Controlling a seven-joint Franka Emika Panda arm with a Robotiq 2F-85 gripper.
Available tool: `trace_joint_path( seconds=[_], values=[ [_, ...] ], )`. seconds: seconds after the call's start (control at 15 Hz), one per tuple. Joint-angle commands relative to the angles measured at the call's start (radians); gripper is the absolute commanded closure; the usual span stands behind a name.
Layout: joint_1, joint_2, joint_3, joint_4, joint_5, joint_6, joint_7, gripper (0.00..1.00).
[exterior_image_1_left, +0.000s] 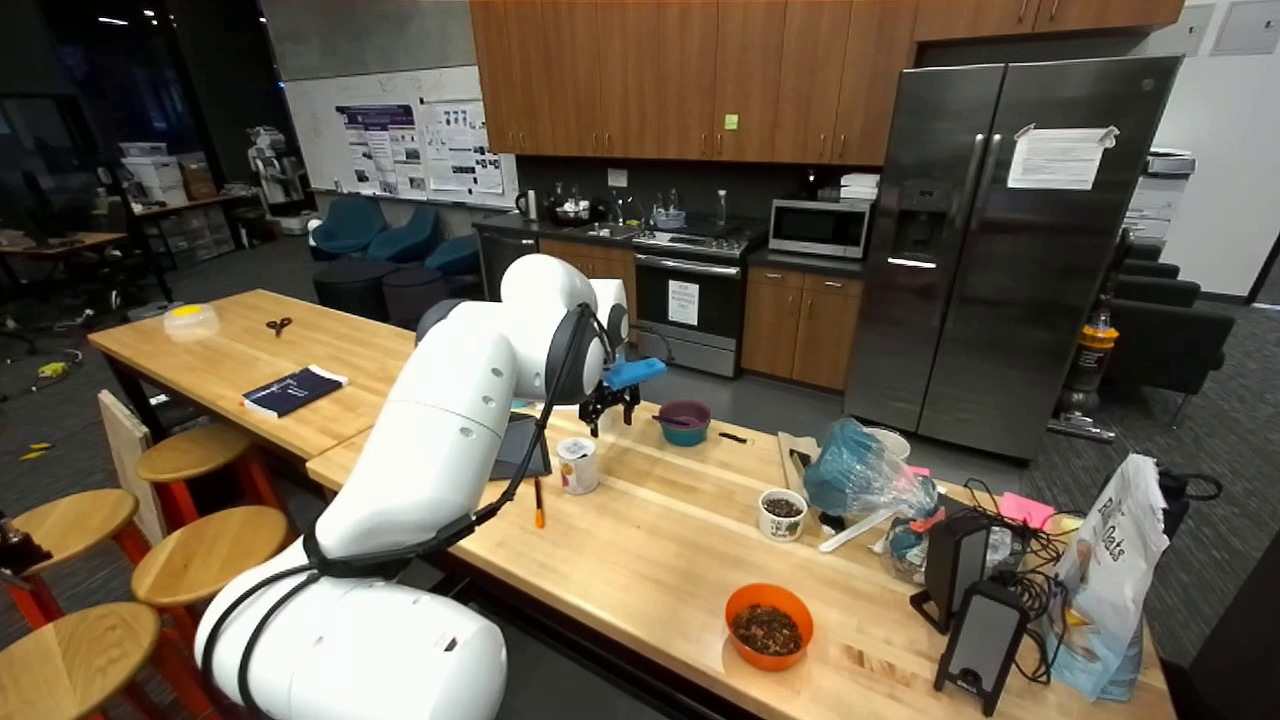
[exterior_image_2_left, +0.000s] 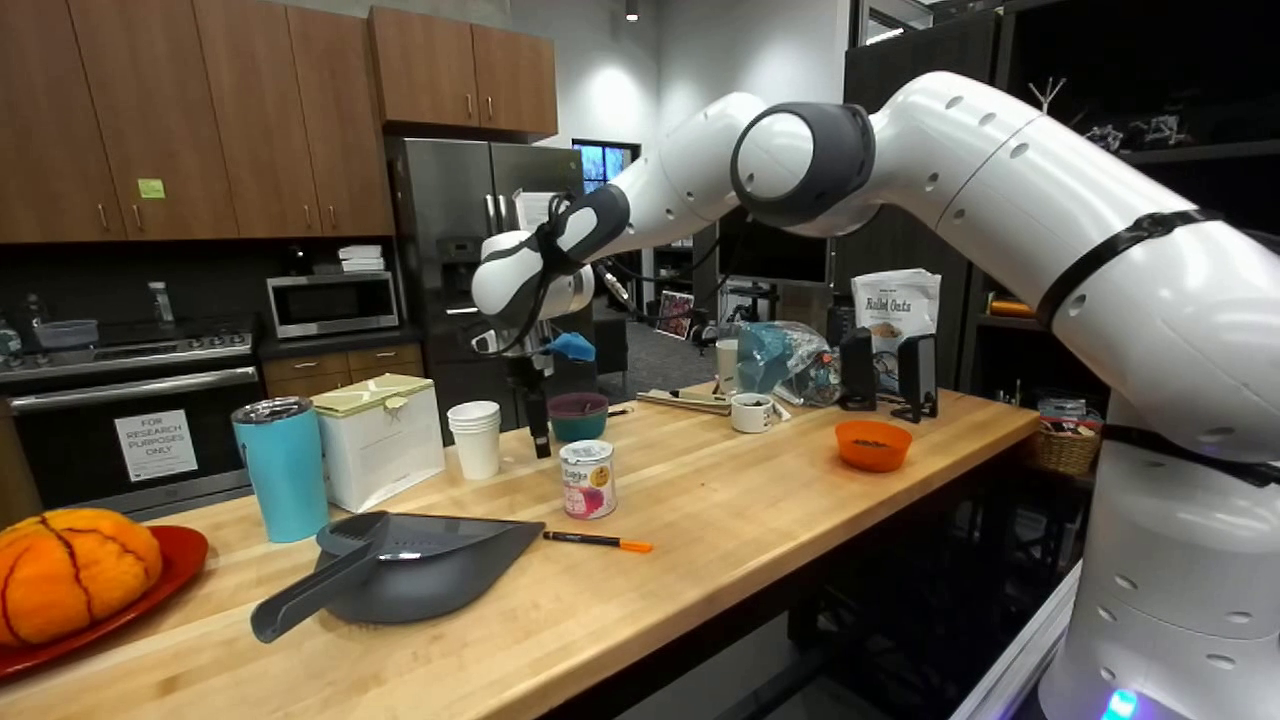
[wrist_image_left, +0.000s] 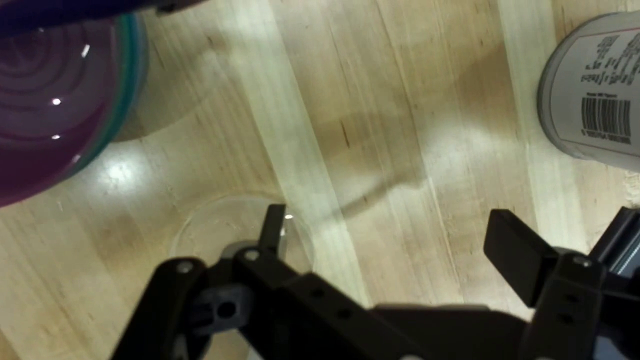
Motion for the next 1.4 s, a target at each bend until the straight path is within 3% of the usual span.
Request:
trace_joint_path(
  seconds=[0.0,1.13,1.2,1.27,1.33],
  values=[
    [-0.01,0.025,0.005,0.037,-0.001,-0.013,-0.016,0.0],
    [0.003,0.146,0.027,0.166,0.01,-0.009,-0.11,0.0],
    [0.004,0.157,0.027,0.178,0.011,-0.012,-0.114,0.02],
    [0.005,0.165,0.027,0.189,0.012,-0.014,-0.119,0.26],
    [0.005,0.176,0.028,0.203,0.014,-0.018,-0.126,0.26]
  ],
)
